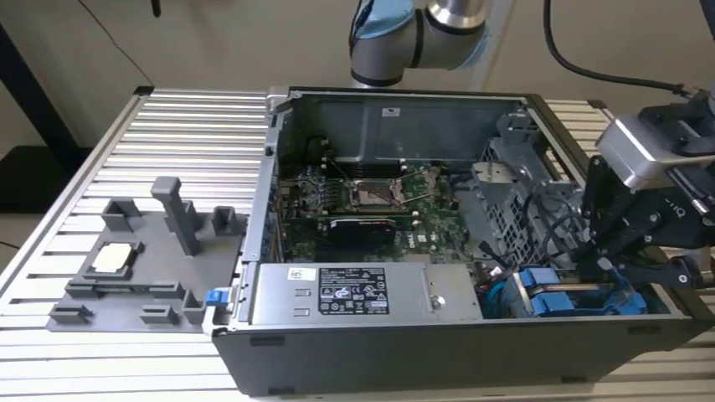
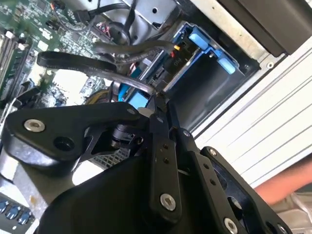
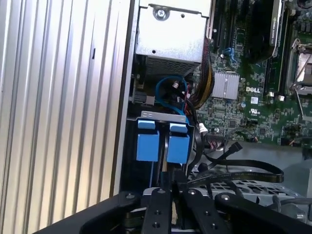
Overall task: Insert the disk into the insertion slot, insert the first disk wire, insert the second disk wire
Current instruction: 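Insert the second disk wire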
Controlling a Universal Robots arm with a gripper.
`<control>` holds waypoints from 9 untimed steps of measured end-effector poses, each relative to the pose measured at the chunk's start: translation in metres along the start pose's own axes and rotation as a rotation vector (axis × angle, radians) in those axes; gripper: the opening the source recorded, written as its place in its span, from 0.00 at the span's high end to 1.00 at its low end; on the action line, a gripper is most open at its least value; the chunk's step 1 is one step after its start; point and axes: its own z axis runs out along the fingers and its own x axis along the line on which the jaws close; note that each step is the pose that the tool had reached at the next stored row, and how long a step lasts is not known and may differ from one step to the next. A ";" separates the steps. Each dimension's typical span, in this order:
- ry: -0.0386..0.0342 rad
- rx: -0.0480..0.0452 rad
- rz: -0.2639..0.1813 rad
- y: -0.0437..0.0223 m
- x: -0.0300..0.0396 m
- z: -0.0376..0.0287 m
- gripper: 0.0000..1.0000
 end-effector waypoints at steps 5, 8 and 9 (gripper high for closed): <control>-0.0451 -0.0179 0.002 -0.0009 0.0055 0.0004 0.85; -0.0535 -0.0386 0.005 -0.0055 0.0087 0.0010 0.85; -0.0576 -0.0411 0.005 -0.0079 0.0097 0.0014 0.85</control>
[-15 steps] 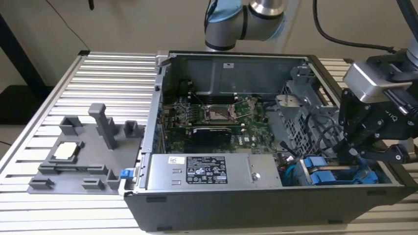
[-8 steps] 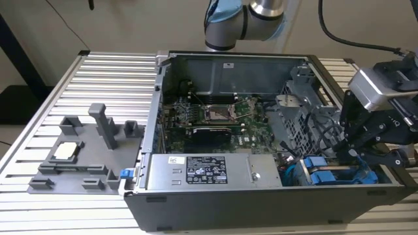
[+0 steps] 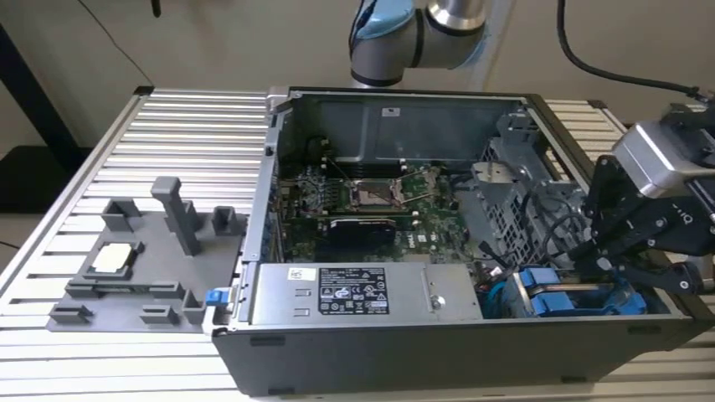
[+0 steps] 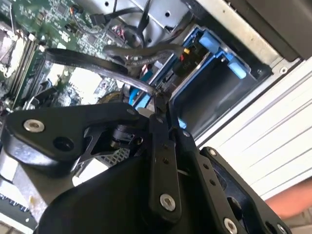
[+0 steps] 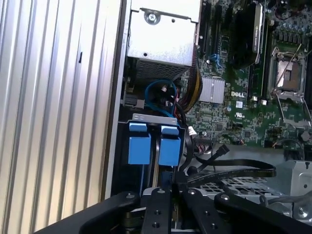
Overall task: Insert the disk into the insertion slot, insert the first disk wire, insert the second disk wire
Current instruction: 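Insert the second disk wire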
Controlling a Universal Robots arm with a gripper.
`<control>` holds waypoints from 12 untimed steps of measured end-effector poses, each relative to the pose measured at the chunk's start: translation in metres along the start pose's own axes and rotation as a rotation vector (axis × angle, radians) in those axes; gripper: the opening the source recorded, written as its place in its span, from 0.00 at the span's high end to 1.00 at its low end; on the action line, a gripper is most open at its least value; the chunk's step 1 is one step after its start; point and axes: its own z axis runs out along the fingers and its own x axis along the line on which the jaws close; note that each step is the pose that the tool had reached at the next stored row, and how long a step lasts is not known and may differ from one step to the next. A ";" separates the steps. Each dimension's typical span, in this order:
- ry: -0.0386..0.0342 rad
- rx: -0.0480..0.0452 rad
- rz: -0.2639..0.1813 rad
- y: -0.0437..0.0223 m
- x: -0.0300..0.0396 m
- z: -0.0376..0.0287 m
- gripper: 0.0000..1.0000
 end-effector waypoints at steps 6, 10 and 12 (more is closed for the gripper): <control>-0.0307 -0.0033 0.006 -0.0062 0.0028 0.0023 0.85; -0.0392 0.0000 0.017 -0.0062 0.0030 0.0030 0.85; -0.0396 0.0002 0.020 -0.0063 0.0033 0.0043 0.85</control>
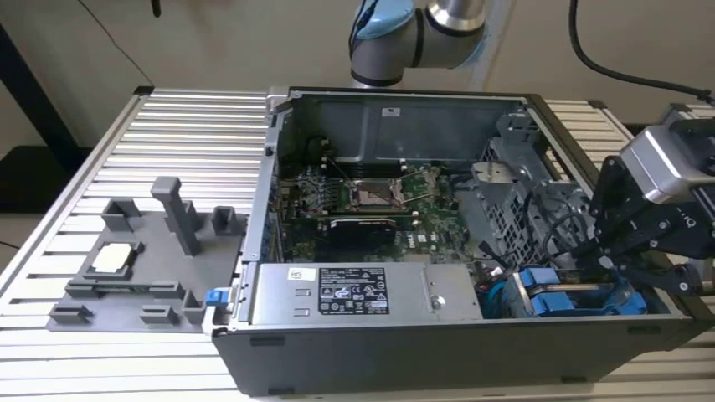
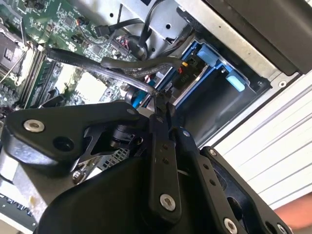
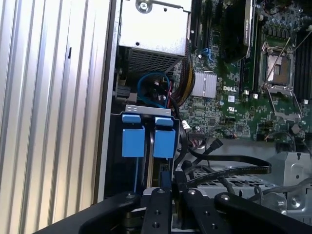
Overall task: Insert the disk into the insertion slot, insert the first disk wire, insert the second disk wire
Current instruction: 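Insert the second disk wire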
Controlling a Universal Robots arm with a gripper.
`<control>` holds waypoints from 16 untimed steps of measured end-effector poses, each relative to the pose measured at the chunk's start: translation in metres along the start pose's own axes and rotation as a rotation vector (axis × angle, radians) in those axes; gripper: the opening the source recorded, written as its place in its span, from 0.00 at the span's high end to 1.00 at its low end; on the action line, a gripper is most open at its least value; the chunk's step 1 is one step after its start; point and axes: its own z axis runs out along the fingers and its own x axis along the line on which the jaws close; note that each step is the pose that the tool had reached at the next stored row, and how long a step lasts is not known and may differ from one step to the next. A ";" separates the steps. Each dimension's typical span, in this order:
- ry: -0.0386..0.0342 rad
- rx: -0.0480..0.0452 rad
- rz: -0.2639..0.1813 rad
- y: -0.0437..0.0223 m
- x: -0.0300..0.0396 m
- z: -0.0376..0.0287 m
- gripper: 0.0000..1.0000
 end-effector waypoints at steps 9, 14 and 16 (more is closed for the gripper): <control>-0.0144 -0.0042 0.012 -0.0033 0.0037 0.0081 0.85; -0.0215 -0.0058 0.019 -0.0036 0.0063 0.0109 0.85; -0.0216 -0.0070 0.021 -0.0037 0.0071 0.0120 0.85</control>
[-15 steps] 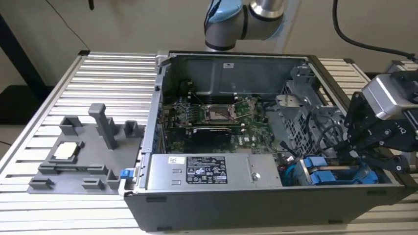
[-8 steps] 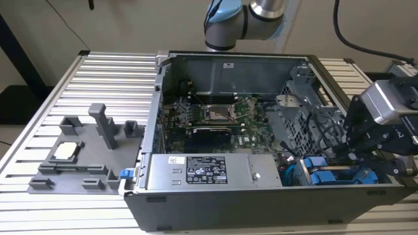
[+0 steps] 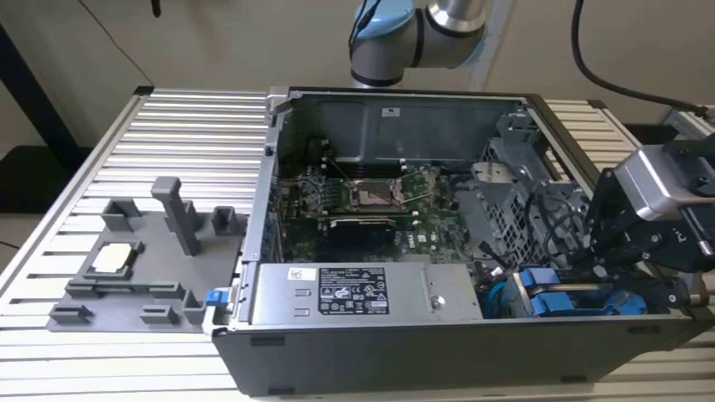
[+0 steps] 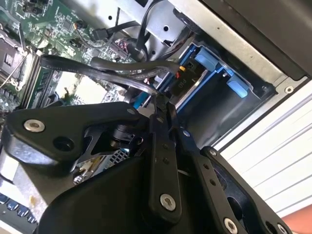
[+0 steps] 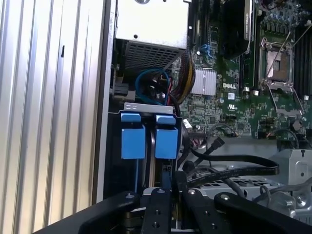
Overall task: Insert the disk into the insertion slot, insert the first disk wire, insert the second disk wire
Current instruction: 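Insert the second disk wire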
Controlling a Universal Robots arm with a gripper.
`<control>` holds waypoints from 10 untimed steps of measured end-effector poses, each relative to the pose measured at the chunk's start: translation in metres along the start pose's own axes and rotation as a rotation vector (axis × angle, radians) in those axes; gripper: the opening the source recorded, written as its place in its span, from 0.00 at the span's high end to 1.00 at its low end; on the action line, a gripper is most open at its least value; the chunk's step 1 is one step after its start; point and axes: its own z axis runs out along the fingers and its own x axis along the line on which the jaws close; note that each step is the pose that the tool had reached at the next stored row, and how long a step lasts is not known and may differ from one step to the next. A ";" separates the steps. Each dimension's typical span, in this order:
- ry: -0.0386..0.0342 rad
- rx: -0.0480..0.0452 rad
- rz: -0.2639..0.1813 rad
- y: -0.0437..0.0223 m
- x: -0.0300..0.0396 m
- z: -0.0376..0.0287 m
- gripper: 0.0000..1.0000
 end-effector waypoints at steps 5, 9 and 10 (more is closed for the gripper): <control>-0.0200 0.0002 -0.001 -0.0005 0.0038 0.0032 0.85; -0.0325 -0.0025 -0.002 -0.0014 0.0097 0.0064 0.85; -0.0336 -0.0043 -0.001 -0.0018 0.0110 0.0063 0.85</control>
